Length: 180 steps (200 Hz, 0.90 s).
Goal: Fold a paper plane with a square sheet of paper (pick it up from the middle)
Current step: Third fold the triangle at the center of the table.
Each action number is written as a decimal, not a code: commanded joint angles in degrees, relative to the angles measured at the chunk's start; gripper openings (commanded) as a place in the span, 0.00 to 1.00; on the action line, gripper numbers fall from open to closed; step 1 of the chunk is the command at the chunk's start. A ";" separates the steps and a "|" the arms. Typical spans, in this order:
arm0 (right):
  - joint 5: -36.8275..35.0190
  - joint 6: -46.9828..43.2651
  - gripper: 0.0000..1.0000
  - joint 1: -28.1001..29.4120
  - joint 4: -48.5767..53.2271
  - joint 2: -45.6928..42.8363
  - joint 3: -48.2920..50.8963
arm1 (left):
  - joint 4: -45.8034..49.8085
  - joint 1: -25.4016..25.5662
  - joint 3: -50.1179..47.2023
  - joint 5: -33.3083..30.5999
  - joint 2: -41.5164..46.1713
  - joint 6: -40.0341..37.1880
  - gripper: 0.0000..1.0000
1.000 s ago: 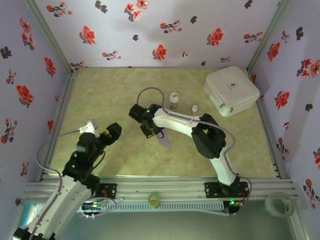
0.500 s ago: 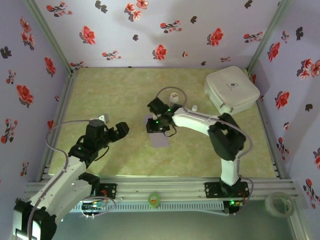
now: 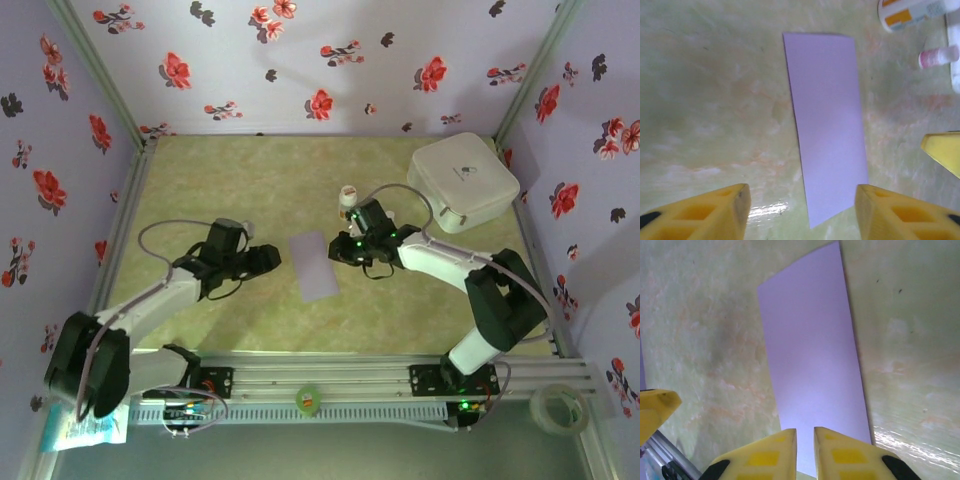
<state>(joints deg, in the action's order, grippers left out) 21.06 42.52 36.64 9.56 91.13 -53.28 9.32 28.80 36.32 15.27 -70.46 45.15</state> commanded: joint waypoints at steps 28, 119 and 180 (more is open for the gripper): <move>4.08 2.58 0.10 0.20 -6.82 5.65 1.22 | -4.56 2.58 2.62 0.95 -7.65 3.56 0.49; 2.58 3.18 0.08 0.61 -8.29 8.94 2.77 | -7.74 4.25 4.23 1.11 -13.87 6.28 0.47; 2.50 5.42 0.08 1.15 -13.15 10.39 6.22 | -8.71 4.59 4.75 1.91 -16.05 6.80 0.47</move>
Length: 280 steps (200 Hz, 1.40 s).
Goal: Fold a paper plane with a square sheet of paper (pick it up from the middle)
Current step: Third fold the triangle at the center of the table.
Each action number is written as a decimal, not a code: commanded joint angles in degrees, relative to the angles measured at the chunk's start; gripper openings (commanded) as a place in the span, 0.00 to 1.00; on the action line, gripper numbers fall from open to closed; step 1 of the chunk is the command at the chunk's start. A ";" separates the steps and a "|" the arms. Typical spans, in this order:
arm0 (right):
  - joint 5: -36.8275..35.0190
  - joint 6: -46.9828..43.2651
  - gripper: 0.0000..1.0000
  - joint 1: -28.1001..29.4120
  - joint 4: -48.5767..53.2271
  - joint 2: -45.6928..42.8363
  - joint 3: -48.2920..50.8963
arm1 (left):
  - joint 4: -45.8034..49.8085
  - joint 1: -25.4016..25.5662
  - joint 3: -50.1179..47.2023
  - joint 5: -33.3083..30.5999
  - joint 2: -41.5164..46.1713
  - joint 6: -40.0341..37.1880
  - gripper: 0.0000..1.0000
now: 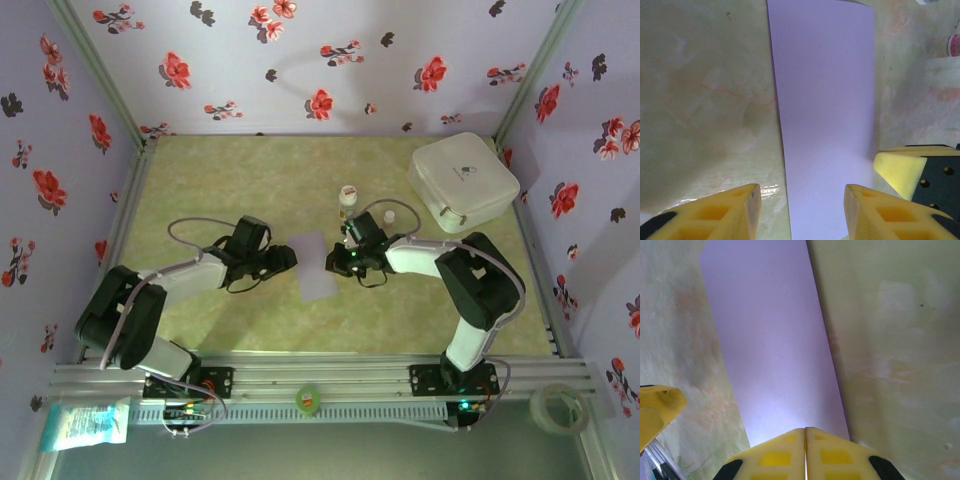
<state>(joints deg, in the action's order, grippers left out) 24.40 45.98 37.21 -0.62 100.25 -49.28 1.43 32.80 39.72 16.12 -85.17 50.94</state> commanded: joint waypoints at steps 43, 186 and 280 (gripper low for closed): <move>-2.78 4.83 0.08 0.63 -5.30 0.92 6.28 | -2.17 0.60 1.50 1.82 -3.21 1.35 0.49; -3.66 9.76 0.08 0.67 -6.24 0.98 7.71 | -8.46 1.74 1.38 4.35 -9.17 5.86 0.37; -4.63 8.52 0.09 0.67 -4.23 0.66 6.98 | -9.08 1.88 0.82 4.27 -10.72 6.40 0.24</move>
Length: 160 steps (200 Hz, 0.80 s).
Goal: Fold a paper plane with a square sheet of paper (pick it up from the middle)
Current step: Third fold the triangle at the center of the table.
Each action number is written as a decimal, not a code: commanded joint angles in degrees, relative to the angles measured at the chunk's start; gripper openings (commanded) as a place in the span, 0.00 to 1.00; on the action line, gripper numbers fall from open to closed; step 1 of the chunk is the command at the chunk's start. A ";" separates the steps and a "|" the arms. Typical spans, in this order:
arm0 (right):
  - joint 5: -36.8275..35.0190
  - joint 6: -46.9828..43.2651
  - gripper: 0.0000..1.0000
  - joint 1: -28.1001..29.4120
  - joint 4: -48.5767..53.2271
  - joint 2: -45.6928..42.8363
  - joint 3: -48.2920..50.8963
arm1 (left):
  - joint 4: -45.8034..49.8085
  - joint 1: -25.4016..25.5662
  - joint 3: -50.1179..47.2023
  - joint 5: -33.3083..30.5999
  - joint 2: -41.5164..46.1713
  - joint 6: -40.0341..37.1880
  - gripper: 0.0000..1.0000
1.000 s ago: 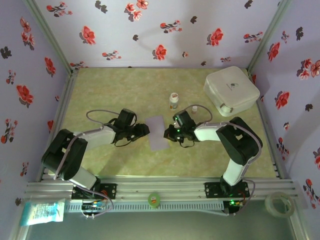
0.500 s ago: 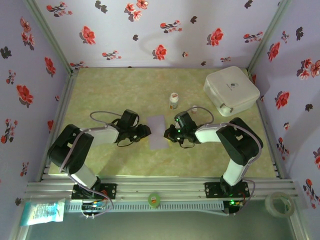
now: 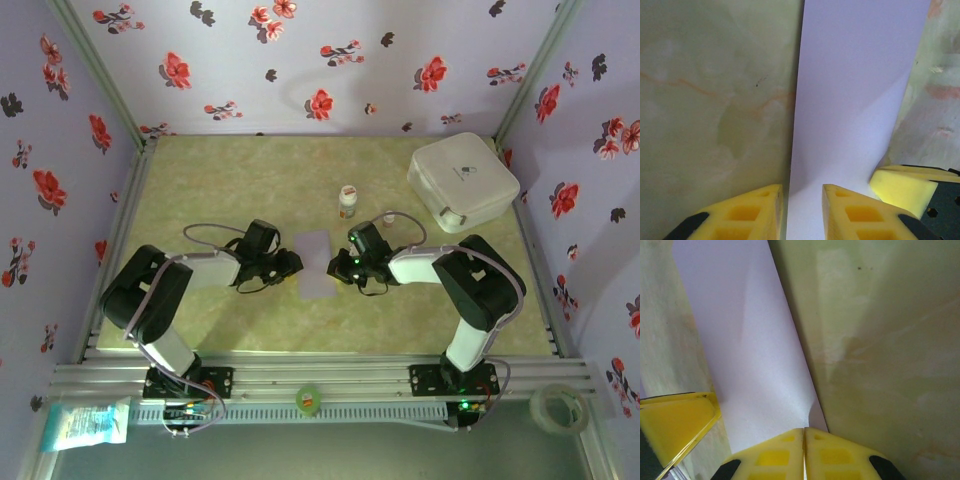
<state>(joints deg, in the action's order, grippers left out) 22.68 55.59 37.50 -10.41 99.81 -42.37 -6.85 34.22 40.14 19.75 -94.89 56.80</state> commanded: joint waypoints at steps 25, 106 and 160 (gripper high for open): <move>-3.08 -1.10 0.10 0.39 5.59 0.99 0.14 | -0.71 0.48 0.48 0.64 -0.77 0.11 0.23; -3.07 -1.25 0.12 0.47 5.38 0.22 0.27 | 0.17 0.46 0.29 -0.49 0.44 0.03 0.12; -2.51 -1.50 0.14 0.47 5.06 -0.14 0.09 | 0.79 0.33 -0.08 -1.51 2.33 -0.02 0.06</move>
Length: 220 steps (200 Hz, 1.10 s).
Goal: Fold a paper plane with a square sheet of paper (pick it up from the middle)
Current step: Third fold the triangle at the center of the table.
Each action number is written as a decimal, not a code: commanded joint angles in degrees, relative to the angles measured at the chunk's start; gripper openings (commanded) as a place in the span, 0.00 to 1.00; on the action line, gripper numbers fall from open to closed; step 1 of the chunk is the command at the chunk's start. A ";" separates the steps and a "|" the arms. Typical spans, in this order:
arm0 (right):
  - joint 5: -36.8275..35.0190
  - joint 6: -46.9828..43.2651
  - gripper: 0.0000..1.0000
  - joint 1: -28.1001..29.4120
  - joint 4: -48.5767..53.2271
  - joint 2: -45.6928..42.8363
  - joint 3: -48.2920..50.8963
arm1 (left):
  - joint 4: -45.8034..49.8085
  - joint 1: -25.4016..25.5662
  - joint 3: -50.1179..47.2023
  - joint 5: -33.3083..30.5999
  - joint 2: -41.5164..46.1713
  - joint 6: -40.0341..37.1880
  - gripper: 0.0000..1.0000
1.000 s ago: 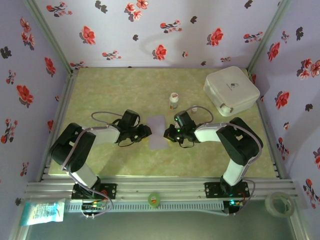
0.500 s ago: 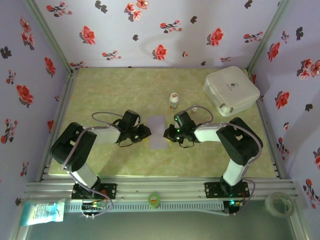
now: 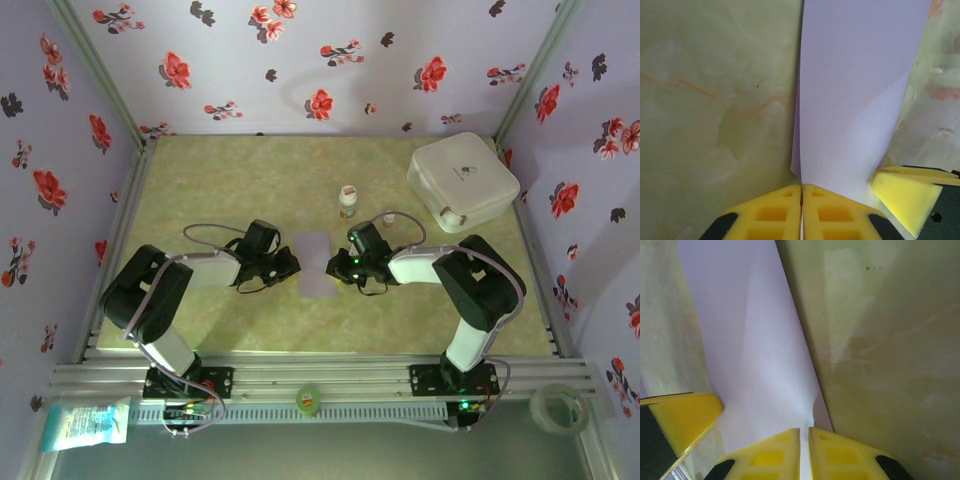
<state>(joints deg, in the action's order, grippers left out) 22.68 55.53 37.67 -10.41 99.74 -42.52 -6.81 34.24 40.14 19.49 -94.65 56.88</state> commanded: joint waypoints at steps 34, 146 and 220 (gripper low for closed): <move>-1.33 -3.87 0.19 0.32 4.50 -1.60 -0.14 | 0.83 0.21 -0.27 -1.12 3.59 -0.15 0.00; -20.62 -47.60 0.42 17.60 1.61 -20.92 5.82 | 4.53 0.43 -0.80 0.02 9.67 7.46 0.00; -31.82 -60.24 0.49 28.69 -10.15 -17.48 8.17 | 2.63 0.39 -0.94 1.05 9.89 8.34 0.00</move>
<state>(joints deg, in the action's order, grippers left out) -2.09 0.75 65.14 -13.87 80.36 -34.76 -3.88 34.30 38.83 19.66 -85.41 64.23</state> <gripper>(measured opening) 0.486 0.045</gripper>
